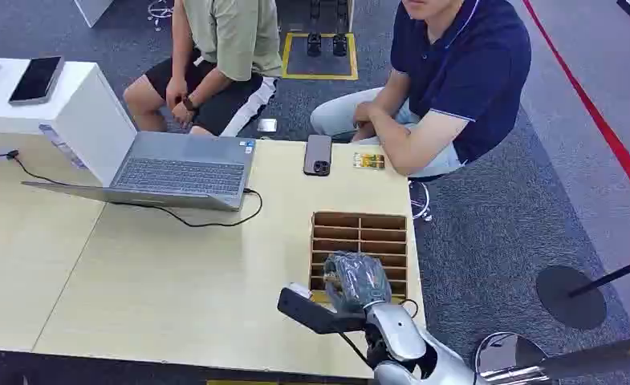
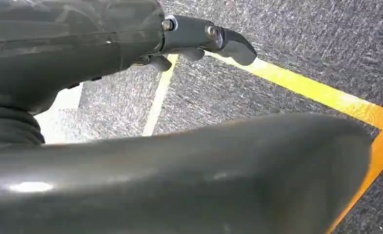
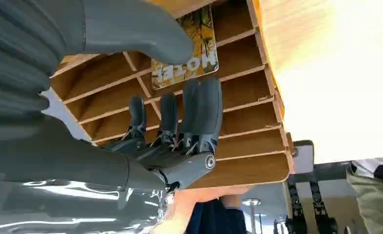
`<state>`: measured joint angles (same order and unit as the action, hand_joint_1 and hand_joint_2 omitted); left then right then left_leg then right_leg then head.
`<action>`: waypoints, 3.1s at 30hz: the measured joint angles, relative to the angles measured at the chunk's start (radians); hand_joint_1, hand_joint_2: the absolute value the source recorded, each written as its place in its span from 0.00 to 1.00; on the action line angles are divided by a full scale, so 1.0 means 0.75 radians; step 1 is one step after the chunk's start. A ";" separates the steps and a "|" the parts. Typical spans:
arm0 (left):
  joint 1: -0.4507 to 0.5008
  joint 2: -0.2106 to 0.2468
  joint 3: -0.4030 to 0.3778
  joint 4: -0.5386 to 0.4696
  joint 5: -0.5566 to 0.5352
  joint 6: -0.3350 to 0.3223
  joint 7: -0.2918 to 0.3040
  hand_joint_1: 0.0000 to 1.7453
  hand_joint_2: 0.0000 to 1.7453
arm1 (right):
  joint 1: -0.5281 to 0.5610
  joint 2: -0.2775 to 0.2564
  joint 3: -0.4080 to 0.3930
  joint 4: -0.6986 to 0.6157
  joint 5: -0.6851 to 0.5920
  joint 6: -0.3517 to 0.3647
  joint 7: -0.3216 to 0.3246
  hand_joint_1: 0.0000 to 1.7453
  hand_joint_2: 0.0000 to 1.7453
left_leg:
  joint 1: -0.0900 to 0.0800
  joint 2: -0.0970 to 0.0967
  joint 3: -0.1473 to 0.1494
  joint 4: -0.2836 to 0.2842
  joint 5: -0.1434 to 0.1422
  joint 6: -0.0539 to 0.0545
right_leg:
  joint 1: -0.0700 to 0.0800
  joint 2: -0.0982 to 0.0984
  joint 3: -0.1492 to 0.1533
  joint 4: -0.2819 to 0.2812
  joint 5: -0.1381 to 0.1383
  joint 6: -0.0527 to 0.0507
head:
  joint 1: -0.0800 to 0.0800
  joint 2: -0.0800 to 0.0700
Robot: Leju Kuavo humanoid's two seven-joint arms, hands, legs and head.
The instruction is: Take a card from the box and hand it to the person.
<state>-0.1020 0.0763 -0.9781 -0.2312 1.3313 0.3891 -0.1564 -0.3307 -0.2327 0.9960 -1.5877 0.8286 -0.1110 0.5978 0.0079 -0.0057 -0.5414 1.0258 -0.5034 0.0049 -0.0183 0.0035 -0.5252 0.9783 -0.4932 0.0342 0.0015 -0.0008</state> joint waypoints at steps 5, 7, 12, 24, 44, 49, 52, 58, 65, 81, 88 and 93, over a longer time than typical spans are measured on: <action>0.000 -0.001 0.000 0.000 0.000 0.000 -0.001 0.00 0.00 | -0.001 -0.001 0.009 0.001 -0.001 0.000 0.000 0.54 1.00 | 0.000 0.000 0.000 0.000 0.000 0.000 | 0.000 0.000 0.000 0.000 0.000 0.000 | 0.000 0.000; 0.000 -0.002 0.000 0.000 0.000 0.000 -0.001 0.00 0.00 | -0.001 0.000 0.011 0.001 -0.001 0.000 0.000 0.54 1.00 | 0.000 0.000 0.000 0.000 0.000 0.000 | 0.000 0.000 0.000 0.000 0.000 0.000 | 0.000 0.000; 0.000 -0.002 0.000 0.000 0.000 0.000 -0.001 0.00 0.00 | -0.001 -0.001 0.011 0.008 -0.001 0.000 0.000 0.50 1.00 | 0.000 0.000 0.000 0.000 0.000 0.000 | 0.000 0.000 0.000 0.000 0.000 0.000 | 0.000 0.000; 0.000 -0.002 0.000 0.000 0.001 0.000 -0.001 0.00 0.00 | -0.001 0.000 0.011 0.009 0.000 0.000 0.000 0.54 1.00 | 0.000 0.000 0.000 0.000 0.000 0.000 | 0.000 0.000 0.000 0.000 0.000 0.000 | 0.000 0.000; 0.000 -0.003 0.000 0.000 0.002 0.000 -0.001 0.00 0.00 | -0.001 -0.001 0.011 0.019 -0.005 0.014 0.002 0.53 1.00 | 0.000 0.000 0.000 0.000 0.000 0.000 | 0.000 0.000 0.000 0.000 0.000 0.000 | 0.000 0.000; 0.000 -0.003 0.000 0.000 0.002 0.000 -0.001 0.00 0.00 | -0.001 -0.001 0.011 0.019 -0.005 0.014 0.002 0.53 1.00 | 0.000 0.000 0.000 0.000 0.000 0.000 | 0.000 0.000 0.000 0.000 0.000 0.000 | 0.000 0.000; 0.000 -0.003 0.000 0.000 0.002 0.000 -0.001 0.00 0.00 | -0.001 -0.001 0.011 0.020 -0.005 0.014 0.002 0.53 1.00 | 0.000 0.000 0.000 0.000 0.000 0.000 | 0.000 0.000 0.000 0.000 0.000 0.000 | 0.000 0.000; 0.000 -0.003 0.000 0.000 0.002 0.000 -0.001 0.00 0.00 | -0.001 -0.002 0.011 0.021 -0.009 0.016 0.020 0.52 1.00 | 0.000 0.000 0.000 0.000 0.000 0.000 | 0.000 0.000 0.000 0.000 0.000 0.000 | 0.000 0.000; 0.000 -0.003 0.000 0.000 0.005 0.000 -0.001 0.00 0.00 | -0.001 -0.003 0.010 0.033 -0.012 0.016 0.039 0.45 1.00 | 0.000 0.000 0.000 0.000 0.000 0.000 | 0.000 0.000 0.000 0.000 0.000 0.000 | 0.000 0.000; 0.001 -0.003 0.000 0.000 0.020 0.008 0.002 0.00 0.00 | 0.001 -0.007 -0.014 0.041 -0.016 -0.011 0.070 0.48 1.00 | 0.000 0.000 0.001 0.000 0.000 0.000 | 0.000 0.000 0.000 0.000 0.000 0.000 | 0.000 0.000; 0.001 -0.003 0.000 0.001 0.020 0.008 0.002 0.00 0.00 | 0.002 -0.012 -0.016 0.041 -0.016 -0.011 0.071 0.52 1.00 | 0.000 0.000 0.001 0.000 0.000 0.000 | 0.000 0.000 0.000 0.000 0.000 0.000 | 0.000 0.000; 0.001 -0.003 0.000 0.000 0.020 0.008 0.002 0.00 0.00 | 0.003 -0.014 -0.016 0.041 -0.016 -0.011 0.072 0.54 1.00 | 0.000 0.000 0.001 0.000 0.000 0.000 | 0.000 0.000 0.000 0.000 0.000 0.000 | 0.000 0.000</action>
<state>-0.1015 0.0744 -0.9781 -0.2312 1.3462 0.3952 -0.1553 -0.3288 -0.2434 0.9838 -1.5572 0.8167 -0.1194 0.6516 0.0079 -0.0055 -0.5411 1.0258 -0.5034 0.0049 -0.0183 0.0038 -0.5252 0.9783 -0.4932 0.0342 0.0015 -0.0008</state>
